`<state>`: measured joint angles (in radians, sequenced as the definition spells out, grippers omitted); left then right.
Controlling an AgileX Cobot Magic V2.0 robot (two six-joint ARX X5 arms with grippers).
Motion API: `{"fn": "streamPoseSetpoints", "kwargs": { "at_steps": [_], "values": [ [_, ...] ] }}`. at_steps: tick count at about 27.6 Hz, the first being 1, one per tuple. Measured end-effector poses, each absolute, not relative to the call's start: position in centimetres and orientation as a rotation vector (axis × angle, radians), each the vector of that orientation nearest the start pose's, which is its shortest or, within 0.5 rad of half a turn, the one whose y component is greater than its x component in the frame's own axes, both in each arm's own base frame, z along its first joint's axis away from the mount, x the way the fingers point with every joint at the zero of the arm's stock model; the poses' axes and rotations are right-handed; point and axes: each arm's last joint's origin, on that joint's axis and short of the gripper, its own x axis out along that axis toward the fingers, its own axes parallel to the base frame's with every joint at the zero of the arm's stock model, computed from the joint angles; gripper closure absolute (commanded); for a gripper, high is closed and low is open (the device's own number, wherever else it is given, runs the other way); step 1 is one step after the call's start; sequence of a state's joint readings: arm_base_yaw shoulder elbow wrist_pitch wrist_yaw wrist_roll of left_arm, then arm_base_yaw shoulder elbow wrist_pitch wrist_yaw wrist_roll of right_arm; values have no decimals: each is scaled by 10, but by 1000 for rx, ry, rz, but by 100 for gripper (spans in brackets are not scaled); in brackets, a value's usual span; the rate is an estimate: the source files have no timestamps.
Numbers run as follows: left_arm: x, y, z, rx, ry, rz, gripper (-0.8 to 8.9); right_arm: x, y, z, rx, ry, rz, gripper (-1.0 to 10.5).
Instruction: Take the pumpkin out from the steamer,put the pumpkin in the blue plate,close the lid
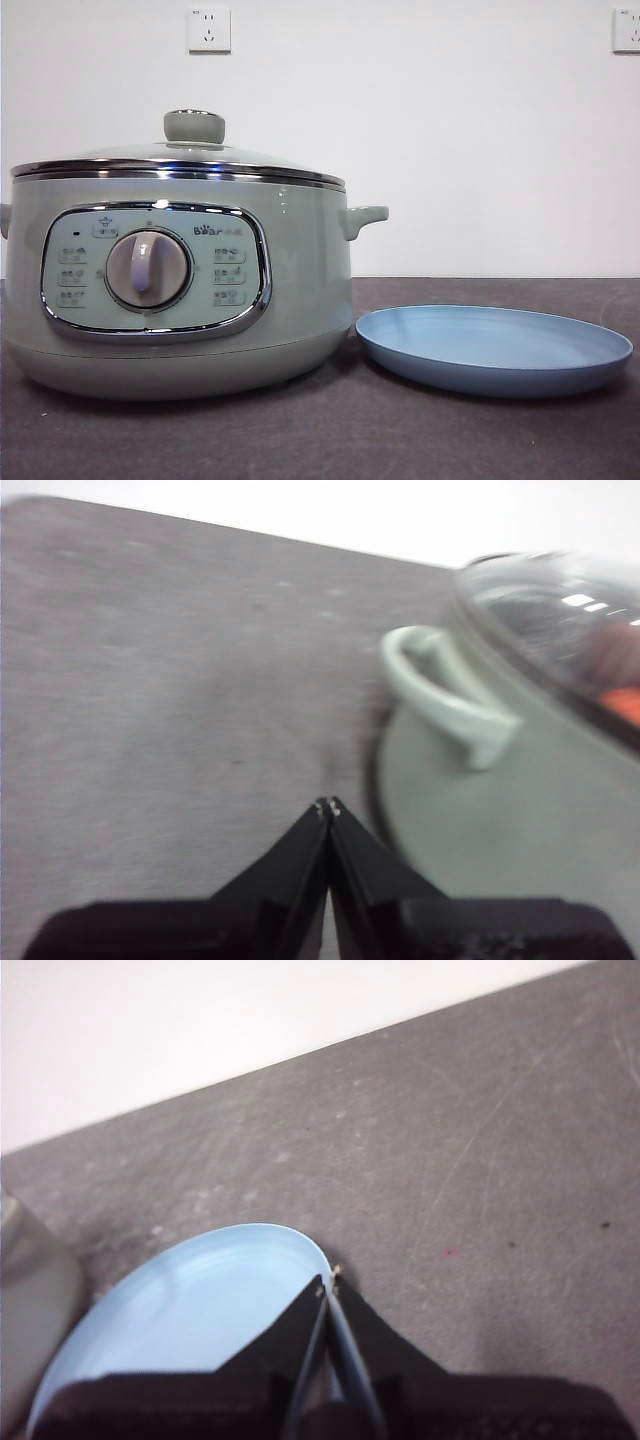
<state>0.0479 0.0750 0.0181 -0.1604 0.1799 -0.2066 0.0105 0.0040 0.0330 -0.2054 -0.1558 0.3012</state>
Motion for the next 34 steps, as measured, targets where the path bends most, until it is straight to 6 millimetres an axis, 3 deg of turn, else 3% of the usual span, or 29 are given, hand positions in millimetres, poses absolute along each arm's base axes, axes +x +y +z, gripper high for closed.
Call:
{"fn": "streamPoseSetpoints", "kwargs": {
  "at_steps": [13,26,34],
  "values": [
    [98,-1,152,-333,244,-130,820,94,5,160,395,204,130,956],
    [87,-2,218,-352,116,-137,820,94,5,223,402,137,140,956],
    [101,-2,253,-360,175,-163,820,108,6,271,338,137,148,954]
  ]
}}
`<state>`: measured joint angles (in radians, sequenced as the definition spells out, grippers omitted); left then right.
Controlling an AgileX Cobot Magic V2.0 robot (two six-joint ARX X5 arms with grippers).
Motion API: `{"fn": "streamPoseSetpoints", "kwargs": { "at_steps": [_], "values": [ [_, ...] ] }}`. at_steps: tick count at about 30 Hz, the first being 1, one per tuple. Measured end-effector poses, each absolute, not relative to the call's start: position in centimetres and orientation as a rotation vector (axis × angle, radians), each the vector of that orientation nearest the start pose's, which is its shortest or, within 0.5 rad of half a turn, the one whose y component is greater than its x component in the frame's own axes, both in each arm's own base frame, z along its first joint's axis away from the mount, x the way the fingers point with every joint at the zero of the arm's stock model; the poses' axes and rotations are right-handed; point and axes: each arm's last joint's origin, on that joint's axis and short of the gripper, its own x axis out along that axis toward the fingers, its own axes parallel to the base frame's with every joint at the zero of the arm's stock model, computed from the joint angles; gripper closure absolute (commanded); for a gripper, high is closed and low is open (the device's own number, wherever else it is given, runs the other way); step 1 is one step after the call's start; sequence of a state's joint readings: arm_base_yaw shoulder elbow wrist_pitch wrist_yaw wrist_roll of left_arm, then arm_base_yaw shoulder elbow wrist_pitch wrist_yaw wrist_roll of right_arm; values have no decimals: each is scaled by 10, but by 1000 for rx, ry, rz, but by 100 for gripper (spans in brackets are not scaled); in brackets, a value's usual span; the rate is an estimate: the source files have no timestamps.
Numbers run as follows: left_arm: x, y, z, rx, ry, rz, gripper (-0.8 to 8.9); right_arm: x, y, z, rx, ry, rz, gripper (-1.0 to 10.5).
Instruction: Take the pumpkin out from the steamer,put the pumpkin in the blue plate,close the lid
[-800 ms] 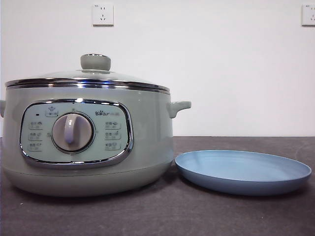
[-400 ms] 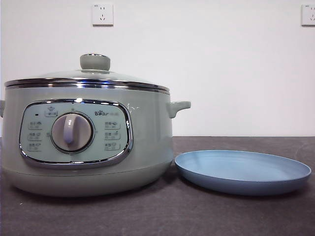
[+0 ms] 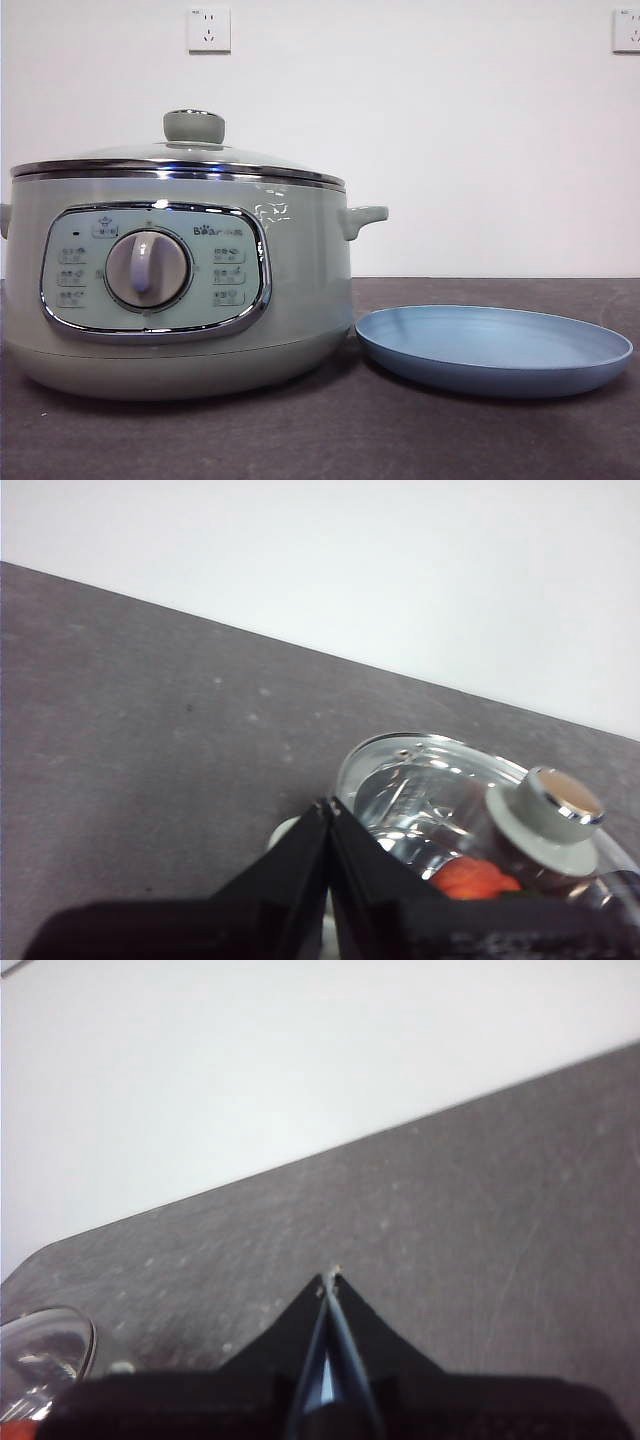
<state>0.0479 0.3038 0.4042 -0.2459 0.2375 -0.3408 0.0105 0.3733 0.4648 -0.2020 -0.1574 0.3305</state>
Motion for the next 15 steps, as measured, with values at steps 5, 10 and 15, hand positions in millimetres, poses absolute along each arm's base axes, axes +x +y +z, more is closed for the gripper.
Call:
{"fn": "streamPoseSetpoints", "kwargs": {
  "at_steps": [5,10,15],
  "values": [
    [120,-3,280,-327,241,-218,820,120,6,303,263,119,156,948],
    [143,-5,305,-284,302,-336,820,130,9,332,155,144,285,946],
    [165,-11,326,-265,364,-461,818,146,14,348,92,239,451,908]
  ]
}}
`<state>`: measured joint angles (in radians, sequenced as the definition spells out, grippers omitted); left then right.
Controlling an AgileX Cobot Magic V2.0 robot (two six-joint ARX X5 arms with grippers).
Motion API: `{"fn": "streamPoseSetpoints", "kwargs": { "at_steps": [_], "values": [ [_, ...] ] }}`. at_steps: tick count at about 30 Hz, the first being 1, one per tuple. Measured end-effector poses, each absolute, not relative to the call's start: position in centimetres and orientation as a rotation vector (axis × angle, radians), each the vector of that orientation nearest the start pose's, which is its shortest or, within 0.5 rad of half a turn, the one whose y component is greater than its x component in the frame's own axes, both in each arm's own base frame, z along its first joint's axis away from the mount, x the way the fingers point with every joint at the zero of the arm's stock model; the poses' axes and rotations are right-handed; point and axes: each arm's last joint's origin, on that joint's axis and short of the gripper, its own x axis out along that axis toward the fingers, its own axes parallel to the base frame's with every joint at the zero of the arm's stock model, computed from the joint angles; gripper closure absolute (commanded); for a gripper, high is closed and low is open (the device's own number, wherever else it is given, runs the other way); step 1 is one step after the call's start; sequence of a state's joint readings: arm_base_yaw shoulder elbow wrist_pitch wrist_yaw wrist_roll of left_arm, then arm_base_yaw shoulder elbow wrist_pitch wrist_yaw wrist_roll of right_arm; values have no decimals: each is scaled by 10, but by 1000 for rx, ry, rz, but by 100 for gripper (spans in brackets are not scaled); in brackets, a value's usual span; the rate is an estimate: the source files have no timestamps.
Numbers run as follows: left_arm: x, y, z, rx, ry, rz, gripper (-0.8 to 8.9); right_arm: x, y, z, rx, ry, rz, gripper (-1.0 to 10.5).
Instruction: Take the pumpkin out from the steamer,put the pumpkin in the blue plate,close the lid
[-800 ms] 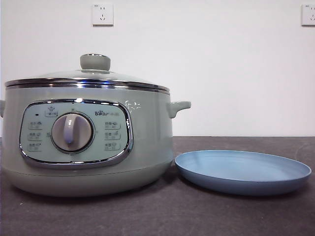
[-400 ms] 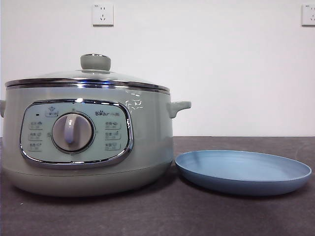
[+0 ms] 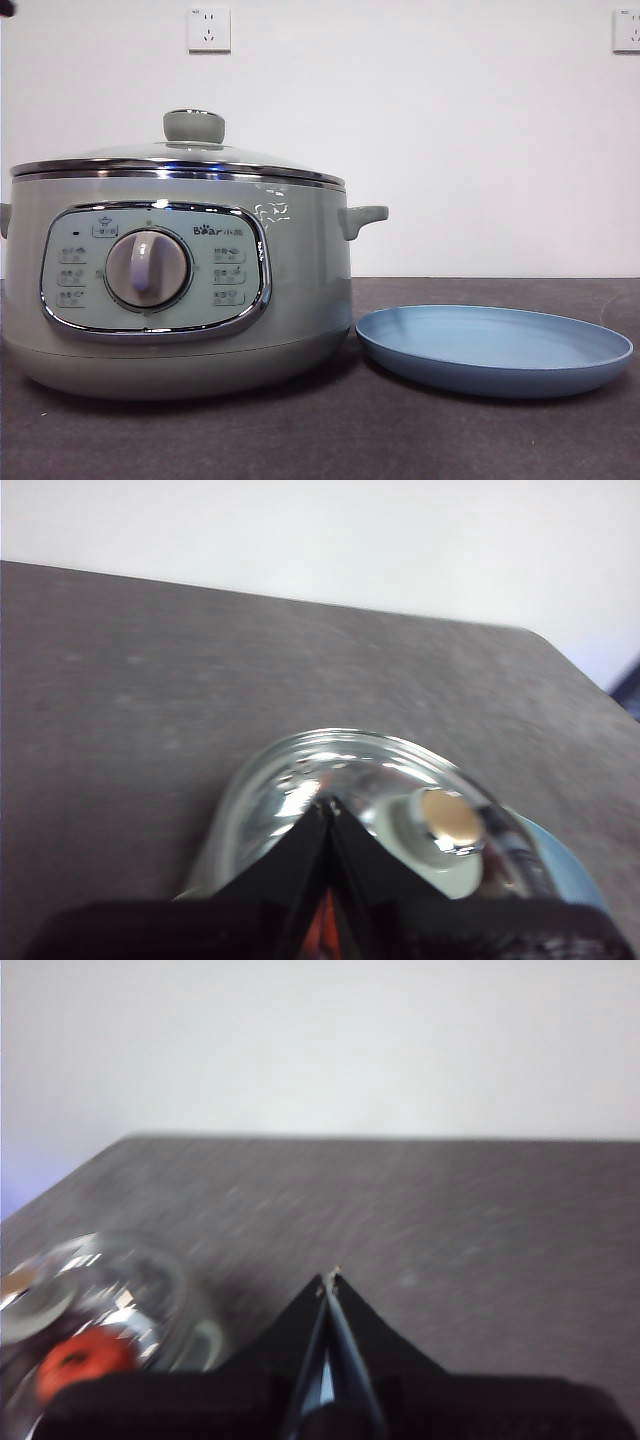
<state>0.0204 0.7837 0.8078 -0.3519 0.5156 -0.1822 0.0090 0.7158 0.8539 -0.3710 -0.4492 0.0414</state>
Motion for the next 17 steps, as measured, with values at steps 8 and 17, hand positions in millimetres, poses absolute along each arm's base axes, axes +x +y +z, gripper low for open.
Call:
{"fn": "streamPoseSetpoints", "kwargs": {
  "at_steps": [8,17],
  "values": [
    [184,-29,344,-222,405,-591,396,173,22,349,100,354,589,439],
    [187,-51,341,-187,437,-639,346,180,29,341,107,422,611,377]
  ]
}}
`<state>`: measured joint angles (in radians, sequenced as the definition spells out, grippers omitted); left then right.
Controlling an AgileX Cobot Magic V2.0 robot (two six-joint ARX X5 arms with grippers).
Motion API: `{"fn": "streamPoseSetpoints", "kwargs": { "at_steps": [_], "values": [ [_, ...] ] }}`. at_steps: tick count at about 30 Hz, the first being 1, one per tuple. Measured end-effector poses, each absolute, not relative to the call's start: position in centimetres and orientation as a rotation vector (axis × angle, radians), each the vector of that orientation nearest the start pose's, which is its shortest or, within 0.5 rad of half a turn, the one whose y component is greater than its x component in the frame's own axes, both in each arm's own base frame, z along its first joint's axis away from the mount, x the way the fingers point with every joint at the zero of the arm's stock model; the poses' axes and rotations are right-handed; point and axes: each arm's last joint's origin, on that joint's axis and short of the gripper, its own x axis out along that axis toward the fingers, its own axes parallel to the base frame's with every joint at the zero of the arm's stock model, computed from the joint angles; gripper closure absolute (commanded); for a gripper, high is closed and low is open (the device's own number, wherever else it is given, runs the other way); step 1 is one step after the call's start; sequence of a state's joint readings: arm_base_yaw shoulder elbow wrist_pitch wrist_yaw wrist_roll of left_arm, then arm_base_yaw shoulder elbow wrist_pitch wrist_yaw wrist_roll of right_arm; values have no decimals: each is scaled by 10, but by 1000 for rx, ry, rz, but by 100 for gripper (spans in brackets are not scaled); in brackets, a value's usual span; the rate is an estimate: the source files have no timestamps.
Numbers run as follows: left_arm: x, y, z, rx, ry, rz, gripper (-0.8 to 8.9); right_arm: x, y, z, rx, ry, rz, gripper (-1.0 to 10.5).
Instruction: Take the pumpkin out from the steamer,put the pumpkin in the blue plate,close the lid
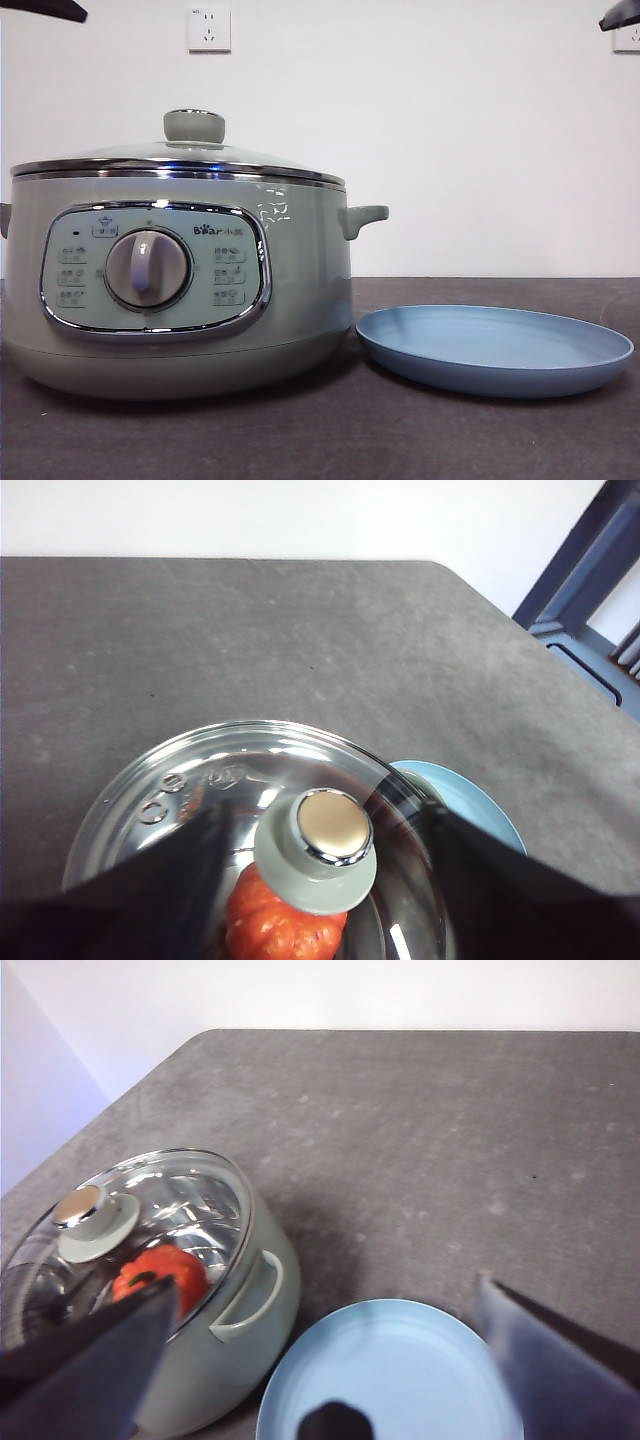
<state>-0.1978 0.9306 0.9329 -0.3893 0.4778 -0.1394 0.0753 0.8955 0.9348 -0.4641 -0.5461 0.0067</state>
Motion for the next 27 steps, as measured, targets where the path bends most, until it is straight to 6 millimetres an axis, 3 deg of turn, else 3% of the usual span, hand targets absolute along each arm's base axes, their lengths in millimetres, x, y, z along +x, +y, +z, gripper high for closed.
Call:
{"fn": "streamPoseSetpoints", "kwargs": {
  "at_steps": [13,20,27],
  "values": [
    [223,-105,349,-21,604,-639,346,179,33,340,101,432,634,380],
    [244,-129,329,101,746,-609,347,178,33,338,108,460,633,380],
    [250,-137,315,153,805,-589,347,178,33,337,109,467,633,380]
  ]
}}
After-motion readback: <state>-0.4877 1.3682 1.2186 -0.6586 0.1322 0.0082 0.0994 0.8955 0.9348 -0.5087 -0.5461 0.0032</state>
